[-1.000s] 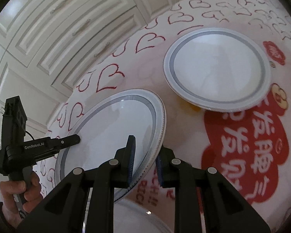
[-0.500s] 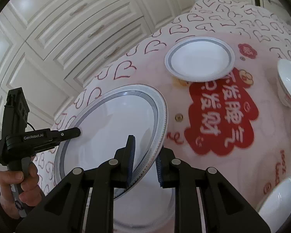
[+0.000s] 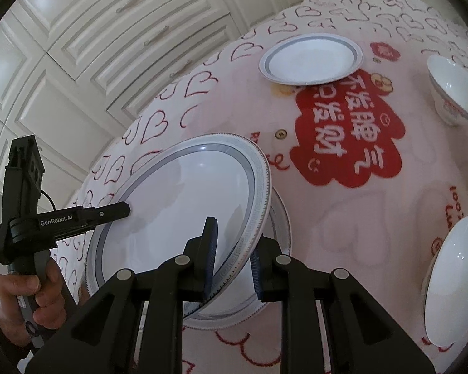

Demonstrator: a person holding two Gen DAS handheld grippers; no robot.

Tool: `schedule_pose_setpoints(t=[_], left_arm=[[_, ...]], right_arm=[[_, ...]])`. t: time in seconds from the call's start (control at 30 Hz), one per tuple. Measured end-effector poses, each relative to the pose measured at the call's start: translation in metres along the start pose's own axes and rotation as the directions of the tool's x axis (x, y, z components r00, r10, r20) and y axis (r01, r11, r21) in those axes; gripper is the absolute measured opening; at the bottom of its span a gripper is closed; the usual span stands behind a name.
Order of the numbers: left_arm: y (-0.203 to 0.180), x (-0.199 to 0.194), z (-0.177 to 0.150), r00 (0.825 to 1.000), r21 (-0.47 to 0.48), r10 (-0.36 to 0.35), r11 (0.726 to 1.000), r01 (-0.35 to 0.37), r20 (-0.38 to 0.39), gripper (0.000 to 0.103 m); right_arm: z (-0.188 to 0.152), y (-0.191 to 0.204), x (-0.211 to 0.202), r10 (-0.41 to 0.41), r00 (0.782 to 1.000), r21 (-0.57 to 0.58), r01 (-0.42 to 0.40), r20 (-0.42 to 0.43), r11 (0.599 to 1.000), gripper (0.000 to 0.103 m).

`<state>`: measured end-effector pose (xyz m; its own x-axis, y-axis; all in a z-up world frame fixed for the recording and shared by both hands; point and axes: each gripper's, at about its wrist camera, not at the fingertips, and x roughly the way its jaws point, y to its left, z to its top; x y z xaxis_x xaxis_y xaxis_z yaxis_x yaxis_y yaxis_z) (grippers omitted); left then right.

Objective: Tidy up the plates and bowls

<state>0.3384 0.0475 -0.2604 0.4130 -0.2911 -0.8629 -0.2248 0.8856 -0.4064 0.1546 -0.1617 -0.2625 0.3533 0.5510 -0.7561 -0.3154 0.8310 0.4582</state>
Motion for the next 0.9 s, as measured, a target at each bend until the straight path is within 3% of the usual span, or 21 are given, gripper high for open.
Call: schedule_pose_setpoints(t=[0.4,0.77,0.9], left_arm=[[-0.011,0.014,-0.021,0.996,0.073,0.083,0.994,-0.084,0.022,0.018],[-0.008,0.024,-0.026,0.992,0.112,0.127,0.985,-0.128,0.018,0.016],[-0.012,0.027,-0.025,0.993,0.146,0.113,0.983,-0.114,0.014,0.014]], right_arm=[[-0.012,-0.009,0.022,-0.021,0.999,-0.011,0.021,-0.049,1.0,0.02],[-0.018,-0.008,0.038,-0.089,0.99,-0.051,0.083,-0.112,0.995,0.02],[-0.018,-0.005,0.038,-0.111,0.987,-0.075,0.103,-0.114,0.992,0.023]])
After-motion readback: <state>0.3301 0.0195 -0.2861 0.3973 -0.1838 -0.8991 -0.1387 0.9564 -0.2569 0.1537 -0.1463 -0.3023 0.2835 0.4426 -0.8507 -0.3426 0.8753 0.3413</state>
